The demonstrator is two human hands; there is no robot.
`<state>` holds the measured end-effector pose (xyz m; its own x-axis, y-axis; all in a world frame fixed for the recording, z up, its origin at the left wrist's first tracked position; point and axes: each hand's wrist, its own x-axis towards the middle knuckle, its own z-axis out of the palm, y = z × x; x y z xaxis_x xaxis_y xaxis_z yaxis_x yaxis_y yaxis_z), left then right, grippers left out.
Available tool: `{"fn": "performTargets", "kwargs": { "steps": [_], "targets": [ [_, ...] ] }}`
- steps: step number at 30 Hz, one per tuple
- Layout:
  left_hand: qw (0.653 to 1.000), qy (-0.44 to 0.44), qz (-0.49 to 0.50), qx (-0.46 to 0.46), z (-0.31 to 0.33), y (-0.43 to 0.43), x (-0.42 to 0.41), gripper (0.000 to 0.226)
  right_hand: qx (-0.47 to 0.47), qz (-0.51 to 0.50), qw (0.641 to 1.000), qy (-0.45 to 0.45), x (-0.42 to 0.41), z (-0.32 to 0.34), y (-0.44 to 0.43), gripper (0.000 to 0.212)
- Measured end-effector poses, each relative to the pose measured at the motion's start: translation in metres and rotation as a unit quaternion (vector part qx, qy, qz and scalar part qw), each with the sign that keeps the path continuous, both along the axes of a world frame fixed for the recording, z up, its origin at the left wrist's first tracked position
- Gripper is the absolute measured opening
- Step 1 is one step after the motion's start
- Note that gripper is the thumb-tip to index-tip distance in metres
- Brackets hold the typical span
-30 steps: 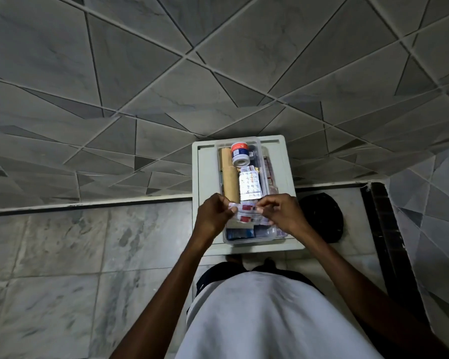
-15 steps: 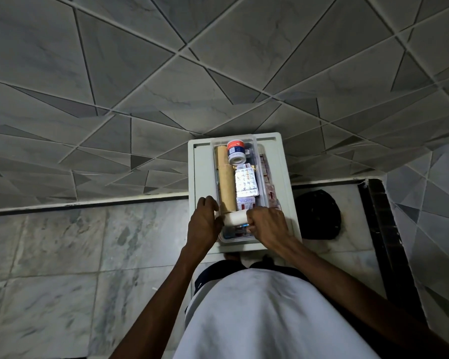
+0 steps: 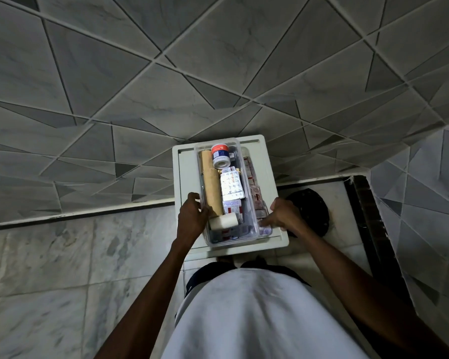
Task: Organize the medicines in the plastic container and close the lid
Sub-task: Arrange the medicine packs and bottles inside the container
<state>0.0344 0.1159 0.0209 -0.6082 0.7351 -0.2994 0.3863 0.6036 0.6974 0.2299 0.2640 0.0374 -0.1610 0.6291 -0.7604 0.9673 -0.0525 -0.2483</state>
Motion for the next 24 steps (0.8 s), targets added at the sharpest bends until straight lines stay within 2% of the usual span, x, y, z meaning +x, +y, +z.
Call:
{"fn": "performTargets", "kwargs": {
  "steps": [2,5,8,11,15,18,20,22,24],
  "targets": [
    [1.0,-0.001,0.001,0.001,0.001,0.0,0.001,0.035,0.033,0.019,0.999,-0.015,-0.002,-0.007,-0.009,0.077],
    [1.0,-0.007,0.002,-0.002,0.001,0.0,0.0,0.036,0.073,0.023,0.997,-0.007,-0.003,-0.016,-0.017,0.071],
    [1.0,-0.02,0.008,-0.007,0.0,-0.001,-0.002,0.038,0.04,-0.051,0.995,0.075,0.003,-0.022,-0.013,0.054],
    [0.999,-0.019,0.025,-0.014,0.001,0.001,-0.001,0.044,-0.02,-0.106,0.983,0.148,0.003,-0.017,-0.006,0.024],
    [1.0,0.013,0.016,-0.011,0.002,0.005,0.001,0.049,0.01,-0.151,0.974,0.166,-0.005,-0.019,0.0,0.039],
    [0.999,0.033,0.024,0.001,0.005,0.008,0.001,0.05,0.036,-0.137,0.981,0.136,-0.006,-0.017,0.003,0.032],
    [0.998,0.053,0.04,0.022,0.01,0.011,0.002,0.047,0.032,-0.156,0.977,0.144,-0.002,-0.011,0.008,0.035],
    [0.994,0.074,0.056,0.063,0.015,0.014,0.002,0.041,0.07,-0.174,0.969,0.158,0.005,-0.001,0.014,0.034],
    [0.991,0.056,0.06,0.109,0.02,0.017,0.004,0.03,0.102,-0.21,0.949,0.211,0.008,0.014,0.018,0.018]
  ]
}}
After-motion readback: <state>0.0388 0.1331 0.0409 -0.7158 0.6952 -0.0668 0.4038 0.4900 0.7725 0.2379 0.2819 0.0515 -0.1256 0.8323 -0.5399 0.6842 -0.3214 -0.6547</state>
